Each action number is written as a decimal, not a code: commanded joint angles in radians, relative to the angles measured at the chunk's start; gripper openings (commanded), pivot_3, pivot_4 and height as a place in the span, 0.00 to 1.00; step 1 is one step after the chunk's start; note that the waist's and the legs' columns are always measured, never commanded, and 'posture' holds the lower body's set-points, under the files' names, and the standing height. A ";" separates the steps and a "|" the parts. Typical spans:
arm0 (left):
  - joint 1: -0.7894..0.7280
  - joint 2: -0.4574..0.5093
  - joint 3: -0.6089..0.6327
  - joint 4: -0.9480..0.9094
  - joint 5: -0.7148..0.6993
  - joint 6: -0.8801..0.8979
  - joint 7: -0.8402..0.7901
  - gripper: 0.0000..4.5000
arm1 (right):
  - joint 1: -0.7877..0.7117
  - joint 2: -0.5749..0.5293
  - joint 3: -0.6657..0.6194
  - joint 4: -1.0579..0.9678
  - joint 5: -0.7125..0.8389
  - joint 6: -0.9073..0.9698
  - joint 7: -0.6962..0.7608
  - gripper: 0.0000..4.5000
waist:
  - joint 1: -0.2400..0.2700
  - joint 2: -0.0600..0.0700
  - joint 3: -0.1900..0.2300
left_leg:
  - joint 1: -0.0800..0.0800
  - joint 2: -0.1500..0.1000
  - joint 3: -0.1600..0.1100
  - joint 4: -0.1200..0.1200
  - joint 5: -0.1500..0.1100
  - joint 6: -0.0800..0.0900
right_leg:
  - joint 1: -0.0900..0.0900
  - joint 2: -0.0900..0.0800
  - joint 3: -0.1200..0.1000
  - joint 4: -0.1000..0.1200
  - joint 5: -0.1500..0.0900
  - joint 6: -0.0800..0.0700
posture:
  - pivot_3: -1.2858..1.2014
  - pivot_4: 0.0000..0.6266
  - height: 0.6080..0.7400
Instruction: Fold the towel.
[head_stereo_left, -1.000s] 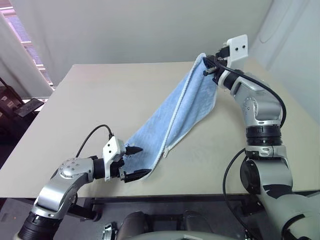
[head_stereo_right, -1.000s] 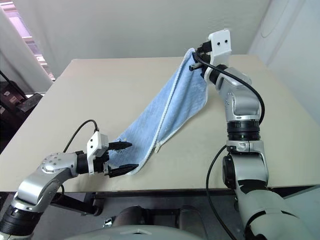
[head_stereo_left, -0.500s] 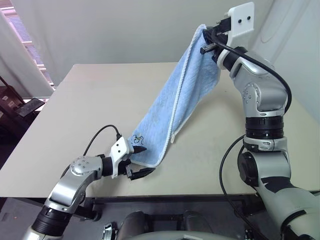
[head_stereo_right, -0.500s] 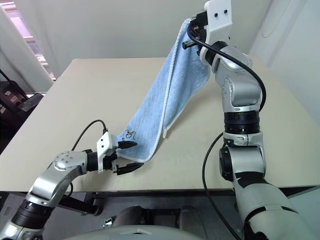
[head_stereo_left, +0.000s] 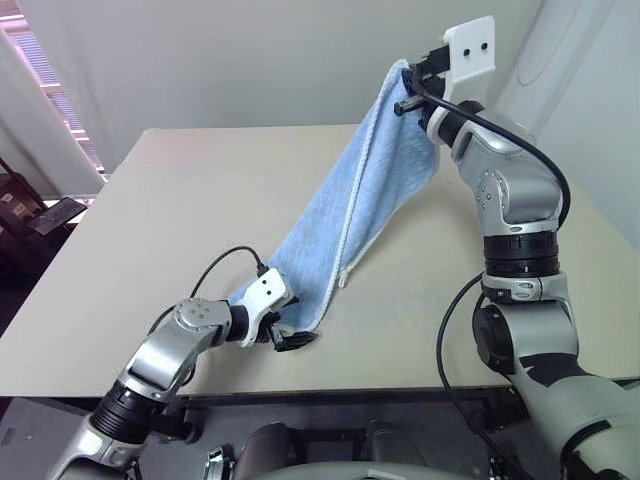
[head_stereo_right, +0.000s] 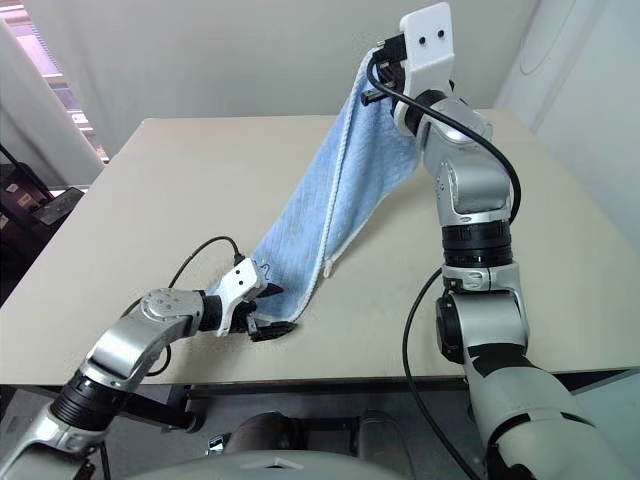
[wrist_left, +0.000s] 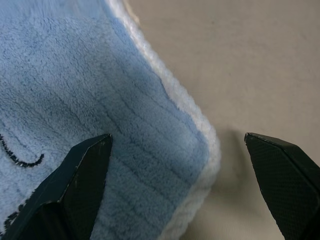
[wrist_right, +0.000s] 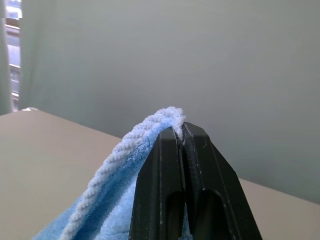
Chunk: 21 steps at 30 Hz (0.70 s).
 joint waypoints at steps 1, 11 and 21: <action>-0.026 0.011 -0.044 -0.005 0.023 0.081 0.007 1.00 | -0.036 -0.010 -0.019 -0.017 -0.004 -0.027 -0.018 0.00 | 0.000 0.000 0.000 | 0.000 0.000 0.000 0.000 0.000 0.000 | 0.000 0.000 0.000 0.000 0.000 0.000 | 0.52 0.00 0.88; -0.047 0.003 -0.097 0.032 0.049 0.113 0.008 0.96 | -0.017 -0.027 -0.033 -0.032 -0.005 -0.020 -0.040 0.00 | 0.001 0.000 0.000 | 0.005 0.000 0.000 0.000 0.001 0.000 | 0.004 -0.001 0.000 0.000 0.000 -0.001 | 0.52 0.00 0.88; -0.048 -0.010 -0.096 0.071 0.041 0.098 -0.017 0.26 | -0.013 -0.038 -0.037 -0.029 -0.002 -0.020 -0.047 0.00 | 0.001 0.000 0.000 | 0.006 0.000 0.000 -0.002 0.001 0.000 | 0.005 -0.001 0.000 0.000 0.000 -0.001 | 0.52 0.00 0.88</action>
